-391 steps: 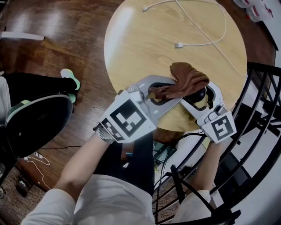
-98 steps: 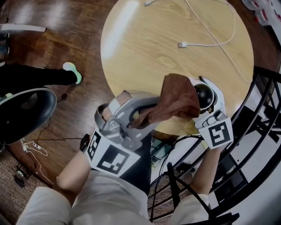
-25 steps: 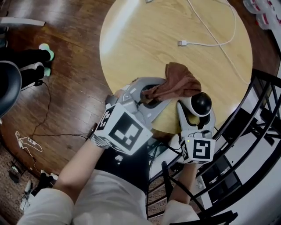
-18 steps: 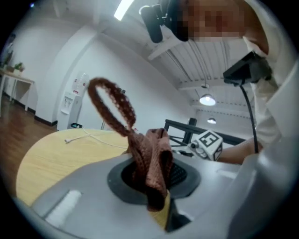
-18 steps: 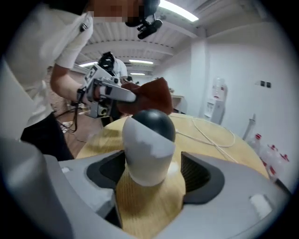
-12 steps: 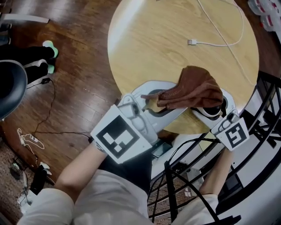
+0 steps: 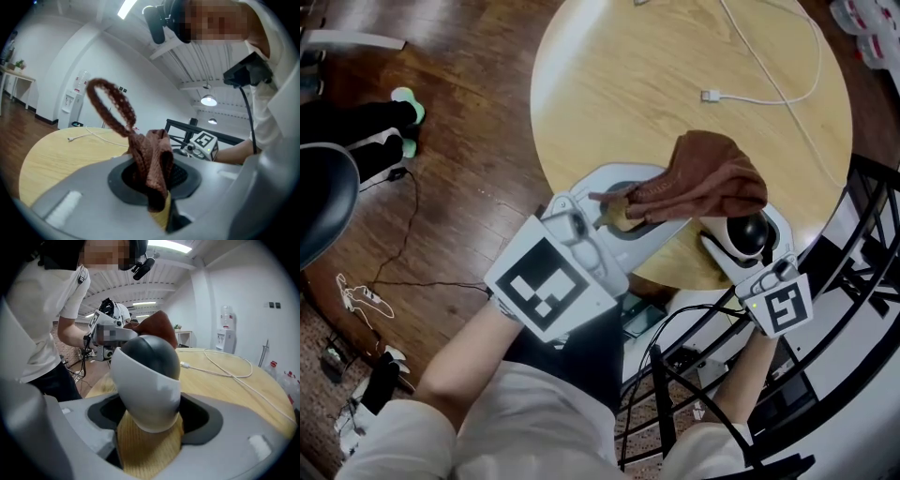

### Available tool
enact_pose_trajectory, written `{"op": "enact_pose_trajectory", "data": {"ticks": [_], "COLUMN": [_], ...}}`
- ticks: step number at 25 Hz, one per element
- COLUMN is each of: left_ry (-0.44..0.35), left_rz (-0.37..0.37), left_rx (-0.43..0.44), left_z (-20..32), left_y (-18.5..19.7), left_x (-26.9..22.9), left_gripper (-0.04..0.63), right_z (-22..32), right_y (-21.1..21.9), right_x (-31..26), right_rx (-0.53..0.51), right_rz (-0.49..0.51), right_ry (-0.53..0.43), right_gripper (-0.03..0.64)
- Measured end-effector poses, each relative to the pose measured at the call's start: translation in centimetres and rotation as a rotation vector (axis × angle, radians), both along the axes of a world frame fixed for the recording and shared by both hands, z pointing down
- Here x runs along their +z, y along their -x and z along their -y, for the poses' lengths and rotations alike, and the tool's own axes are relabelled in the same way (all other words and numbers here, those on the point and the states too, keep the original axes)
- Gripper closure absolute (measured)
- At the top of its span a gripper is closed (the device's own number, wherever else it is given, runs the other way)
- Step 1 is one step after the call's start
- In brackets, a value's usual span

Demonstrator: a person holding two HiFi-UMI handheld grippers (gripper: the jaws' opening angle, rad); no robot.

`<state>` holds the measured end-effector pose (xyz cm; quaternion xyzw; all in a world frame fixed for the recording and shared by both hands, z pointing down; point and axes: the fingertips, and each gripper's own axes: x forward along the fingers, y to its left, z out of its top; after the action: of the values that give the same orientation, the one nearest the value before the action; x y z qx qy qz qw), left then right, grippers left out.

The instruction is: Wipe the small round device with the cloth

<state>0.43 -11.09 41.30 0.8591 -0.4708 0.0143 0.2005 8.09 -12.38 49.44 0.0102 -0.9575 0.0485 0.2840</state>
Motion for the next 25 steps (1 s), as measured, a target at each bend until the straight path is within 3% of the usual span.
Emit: {"op": "enact_pose_trajectory", "data": {"ticks": [7, 15, 17, 19, 25], "left_ry": [0.014, 0.011, 0.012, 0.016, 0.013], "left_rz": [0.019, 0.005, 0.003, -0.01, -0.089], "left_rx": [-0.011, -0.003, 0.0, -0.001, 0.065], "left_z": [0.0, 0.1, 0.1, 0.1, -0.4], "left_y": [0.1, -0.3, -0.3, -0.2, -1.5], "left_x": [0.3, 0.2, 0.2, 0.1, -0.5], "left_gripper": [0.526, 0.526, 0.525, 0.526, 0.526], "right_z": [-0.3, -0.8, -1.0, -1.3, -2.1], "right_y": [-0.7, -0.7, -0.7, -0.7, -1.1], "right_x": [0.5, 0.4, 0.4, 0.6, -0.1], "right_rx": [0.152, 0.538, 0.592, 0.572, 0.346], "right_rz": [-0.039, -0.02, -0.036, -0.053, -0.092], "right_ry": [0.009, 0.051, 0.062, 0.053, -0.023], "right_gripper": [0.259, 0.259, 0.259, 0.258, 0.229]}}
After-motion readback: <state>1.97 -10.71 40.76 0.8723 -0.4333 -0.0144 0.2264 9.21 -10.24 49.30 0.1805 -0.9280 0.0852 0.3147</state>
